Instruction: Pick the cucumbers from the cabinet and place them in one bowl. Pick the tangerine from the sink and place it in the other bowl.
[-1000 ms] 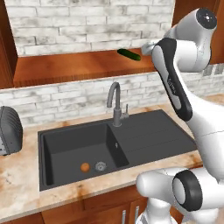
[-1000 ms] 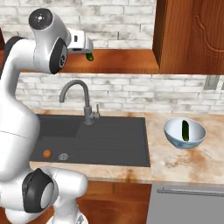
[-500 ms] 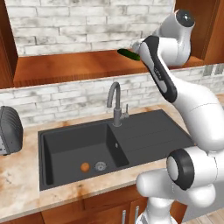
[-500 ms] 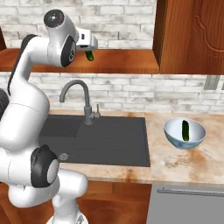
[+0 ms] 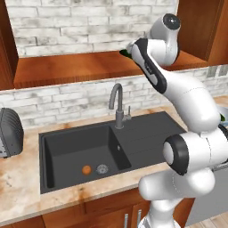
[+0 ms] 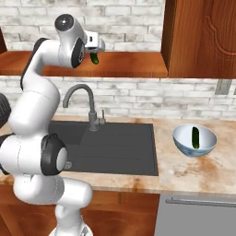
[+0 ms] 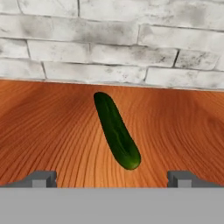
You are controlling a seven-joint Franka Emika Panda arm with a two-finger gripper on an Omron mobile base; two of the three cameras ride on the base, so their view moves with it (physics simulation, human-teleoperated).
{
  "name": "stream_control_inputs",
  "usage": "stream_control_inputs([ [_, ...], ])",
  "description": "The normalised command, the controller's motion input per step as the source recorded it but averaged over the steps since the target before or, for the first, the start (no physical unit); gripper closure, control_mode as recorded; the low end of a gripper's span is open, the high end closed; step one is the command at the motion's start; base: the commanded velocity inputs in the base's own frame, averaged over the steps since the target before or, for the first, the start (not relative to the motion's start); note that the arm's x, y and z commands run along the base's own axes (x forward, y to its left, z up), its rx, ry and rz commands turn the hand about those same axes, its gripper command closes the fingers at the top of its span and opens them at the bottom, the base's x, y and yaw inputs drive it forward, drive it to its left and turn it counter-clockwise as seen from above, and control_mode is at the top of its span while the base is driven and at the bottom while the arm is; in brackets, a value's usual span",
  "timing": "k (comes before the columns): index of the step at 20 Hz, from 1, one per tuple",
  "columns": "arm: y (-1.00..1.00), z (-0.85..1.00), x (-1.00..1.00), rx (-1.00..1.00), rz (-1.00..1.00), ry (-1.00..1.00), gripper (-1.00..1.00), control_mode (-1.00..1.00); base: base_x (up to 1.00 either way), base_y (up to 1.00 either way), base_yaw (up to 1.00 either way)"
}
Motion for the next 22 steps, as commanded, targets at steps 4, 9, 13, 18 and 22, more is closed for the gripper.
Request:
stream_control_inputs([
  [4,0.0,0.0,0.31,0.0,0.0,0.0,-1.0,-1.0,0.0,0.0,0.0],
  [9,0.0,0.0,0.22,0.0,0.0,0.0,-1.0,-1.0,0.0,0.0,0.0],
  [13,0.0,-0.21,0.02,0.0,0.0,0.0,-1.0,-1.0,0.0,0.0,0.0],
  [18,0.0,-0.28,0.0,0.0,0.0,0.0,-1.0,-1.0,0.0,0.0,0.0],
  [22,0.0,-0.22,0.06,0.0,0.0,0.0,-1.0,-1.0,0.0,0.0,0.0],
])
